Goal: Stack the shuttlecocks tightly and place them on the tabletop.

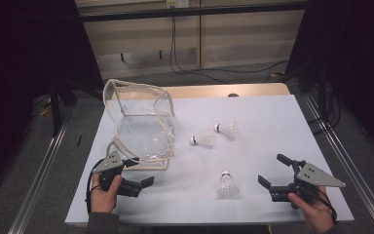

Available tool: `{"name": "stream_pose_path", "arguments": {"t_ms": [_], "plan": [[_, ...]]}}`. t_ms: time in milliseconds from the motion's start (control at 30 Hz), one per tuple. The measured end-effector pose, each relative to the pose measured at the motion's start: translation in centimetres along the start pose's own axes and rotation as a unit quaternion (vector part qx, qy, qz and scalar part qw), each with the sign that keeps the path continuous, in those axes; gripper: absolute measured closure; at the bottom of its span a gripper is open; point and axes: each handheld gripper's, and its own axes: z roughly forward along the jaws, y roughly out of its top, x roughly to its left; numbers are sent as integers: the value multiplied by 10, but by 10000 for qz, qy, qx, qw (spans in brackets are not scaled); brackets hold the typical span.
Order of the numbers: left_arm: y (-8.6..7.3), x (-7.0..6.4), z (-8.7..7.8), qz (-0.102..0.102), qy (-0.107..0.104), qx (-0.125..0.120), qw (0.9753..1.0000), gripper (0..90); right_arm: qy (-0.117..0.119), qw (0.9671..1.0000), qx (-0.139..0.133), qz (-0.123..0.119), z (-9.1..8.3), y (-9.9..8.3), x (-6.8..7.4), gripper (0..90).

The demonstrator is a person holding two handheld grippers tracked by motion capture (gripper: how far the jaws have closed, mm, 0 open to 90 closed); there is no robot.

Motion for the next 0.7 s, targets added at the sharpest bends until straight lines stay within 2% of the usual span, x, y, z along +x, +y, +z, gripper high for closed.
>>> {"name": "stream_pose_path", "arguments": {"t_ms": [400,700], "plan": [[-1,-2,3,32,-24,7,10000,38,-105,9999,20,-20,5,3,-4,17],[0,-2,3,48,-72,23,10000,38,-224,9993,218,-196,15,6,-9,14]]}}
